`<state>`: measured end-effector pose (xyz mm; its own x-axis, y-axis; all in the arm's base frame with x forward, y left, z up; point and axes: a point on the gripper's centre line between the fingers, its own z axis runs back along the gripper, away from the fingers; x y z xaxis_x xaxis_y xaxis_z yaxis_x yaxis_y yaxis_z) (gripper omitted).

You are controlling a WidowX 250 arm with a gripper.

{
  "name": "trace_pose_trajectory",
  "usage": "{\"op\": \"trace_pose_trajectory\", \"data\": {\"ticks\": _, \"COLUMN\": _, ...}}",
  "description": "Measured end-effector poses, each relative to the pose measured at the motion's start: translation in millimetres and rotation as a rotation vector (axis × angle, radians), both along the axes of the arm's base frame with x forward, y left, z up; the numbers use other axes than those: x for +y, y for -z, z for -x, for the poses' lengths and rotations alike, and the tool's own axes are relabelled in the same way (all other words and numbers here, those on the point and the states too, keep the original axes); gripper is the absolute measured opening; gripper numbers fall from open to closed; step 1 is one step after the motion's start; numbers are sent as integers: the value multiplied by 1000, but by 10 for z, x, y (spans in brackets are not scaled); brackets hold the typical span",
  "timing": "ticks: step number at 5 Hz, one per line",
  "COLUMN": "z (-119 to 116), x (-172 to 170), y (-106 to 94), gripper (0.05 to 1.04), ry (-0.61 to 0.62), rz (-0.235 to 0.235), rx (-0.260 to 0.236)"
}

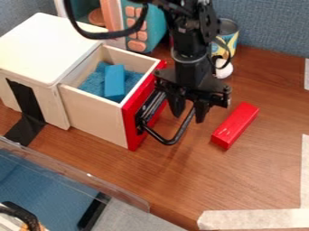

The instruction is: Open the drawer

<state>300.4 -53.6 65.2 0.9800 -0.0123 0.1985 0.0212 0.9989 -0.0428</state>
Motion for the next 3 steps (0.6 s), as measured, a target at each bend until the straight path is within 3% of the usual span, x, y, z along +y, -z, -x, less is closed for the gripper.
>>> {"op": "trace_pose_trajectory", "data": {"ticks": 1, "z": 11, "x": 17, "y": -213, "gripper": 950, "ry": -4, "rz": 2, "rx": -46}}
{"op": "trace_pose_trajectory", "data": {"ticks": 2, "z": 67, "x": 71, "y": -479, "gripper": 1009, "ry": -10, "rz": -2, "rx": -94}}
{"op": "trace_pose_trajectory", "data": {"ticks": 3, "z": 180, "x": 174, "y": -684, "gripper": 1004, "ry": -20, "rz": -15, "rx": -102}}
